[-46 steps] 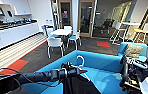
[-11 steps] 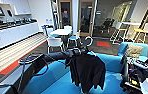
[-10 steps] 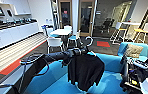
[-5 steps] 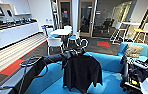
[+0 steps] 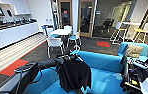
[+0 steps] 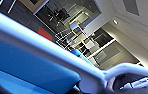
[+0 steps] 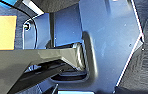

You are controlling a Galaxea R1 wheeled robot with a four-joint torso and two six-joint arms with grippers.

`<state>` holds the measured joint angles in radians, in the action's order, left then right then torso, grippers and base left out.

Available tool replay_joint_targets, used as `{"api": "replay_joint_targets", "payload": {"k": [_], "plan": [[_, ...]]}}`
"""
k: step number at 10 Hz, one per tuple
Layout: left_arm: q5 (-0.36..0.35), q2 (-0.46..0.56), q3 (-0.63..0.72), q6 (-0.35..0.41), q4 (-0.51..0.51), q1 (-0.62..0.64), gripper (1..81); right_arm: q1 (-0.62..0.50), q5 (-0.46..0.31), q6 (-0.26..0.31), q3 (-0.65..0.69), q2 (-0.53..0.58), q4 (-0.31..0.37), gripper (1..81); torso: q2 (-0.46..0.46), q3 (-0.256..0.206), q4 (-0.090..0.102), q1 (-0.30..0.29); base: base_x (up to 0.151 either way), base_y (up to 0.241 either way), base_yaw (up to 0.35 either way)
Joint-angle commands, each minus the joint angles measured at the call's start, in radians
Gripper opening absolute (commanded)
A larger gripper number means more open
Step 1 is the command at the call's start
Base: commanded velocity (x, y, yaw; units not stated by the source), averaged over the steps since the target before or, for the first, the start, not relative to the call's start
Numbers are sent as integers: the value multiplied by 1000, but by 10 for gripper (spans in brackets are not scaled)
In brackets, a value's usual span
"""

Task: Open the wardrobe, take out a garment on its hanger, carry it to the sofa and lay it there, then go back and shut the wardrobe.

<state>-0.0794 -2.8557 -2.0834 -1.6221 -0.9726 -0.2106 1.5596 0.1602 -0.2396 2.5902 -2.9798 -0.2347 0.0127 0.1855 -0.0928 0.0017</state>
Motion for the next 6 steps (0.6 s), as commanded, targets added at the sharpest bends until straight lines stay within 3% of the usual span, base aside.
{"api": "replay_joint_targets", "payload": {"k": [1, 6], "plan": [[-5, 80, 78, 15, -98, 165, 10, -20, -51, 2, -3, 2, -9, 811, 0, 0, 0, 0, 0, 0, 0], [21, 212, 187, 15, -189, 66, 10, -19, -50, 2, -1, 0, -9, 811, 0, 0, 0, 0, 0, 0, 0]]}}
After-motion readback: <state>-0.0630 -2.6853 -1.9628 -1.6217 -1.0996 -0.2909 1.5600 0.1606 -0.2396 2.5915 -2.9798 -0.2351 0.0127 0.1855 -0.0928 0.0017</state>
